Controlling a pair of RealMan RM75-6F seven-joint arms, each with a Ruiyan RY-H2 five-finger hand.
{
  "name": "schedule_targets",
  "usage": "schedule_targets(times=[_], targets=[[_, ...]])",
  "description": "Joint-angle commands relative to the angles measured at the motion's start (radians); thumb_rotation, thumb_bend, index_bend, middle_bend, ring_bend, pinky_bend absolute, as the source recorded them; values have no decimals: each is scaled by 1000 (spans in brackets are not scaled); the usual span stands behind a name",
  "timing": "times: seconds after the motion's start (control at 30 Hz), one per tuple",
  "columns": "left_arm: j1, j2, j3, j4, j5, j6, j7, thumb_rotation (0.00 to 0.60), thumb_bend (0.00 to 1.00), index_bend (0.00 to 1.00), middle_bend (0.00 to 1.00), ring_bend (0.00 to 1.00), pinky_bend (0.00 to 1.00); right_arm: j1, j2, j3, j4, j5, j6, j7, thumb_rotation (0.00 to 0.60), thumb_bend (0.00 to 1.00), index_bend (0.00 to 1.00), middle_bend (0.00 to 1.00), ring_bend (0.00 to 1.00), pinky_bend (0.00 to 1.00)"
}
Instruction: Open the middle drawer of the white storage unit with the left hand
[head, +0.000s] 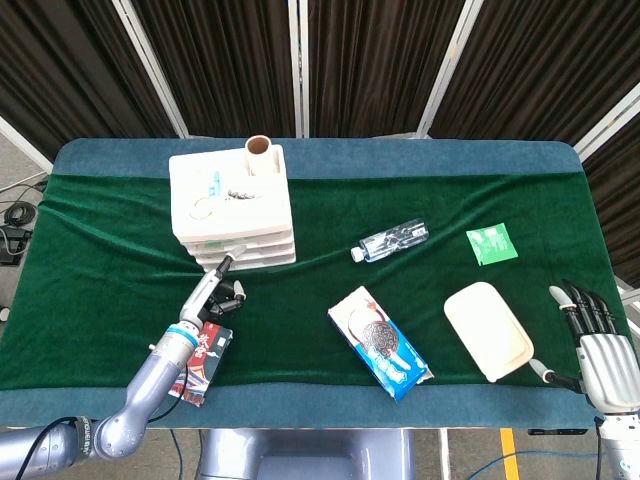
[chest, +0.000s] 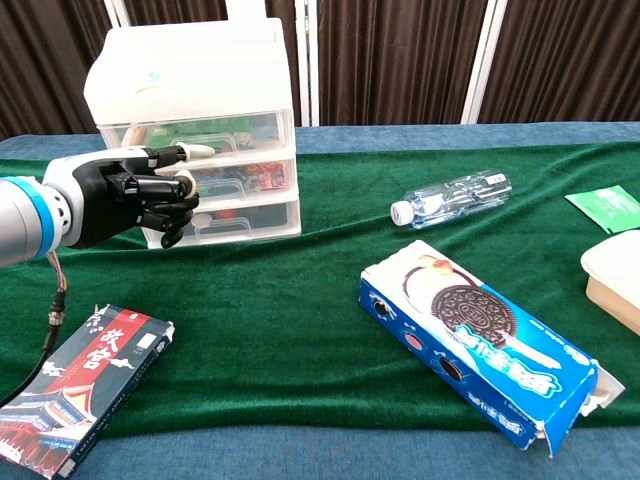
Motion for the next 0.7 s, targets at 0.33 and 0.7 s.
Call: schedule_targets(times=[0.33,0.7], targets=[[-19,-27,-19,23,-24,-5,17,600,888,0,904,749,718,2,-3,-1,1,-1,-5,-5,600,18,36,0,0,0],[-39,-46,-39,39,-57,-5,39,600,885,0,904,749,718,3,-4,-2,2,-1,-7,-4,600,18,36,0,0,0]])
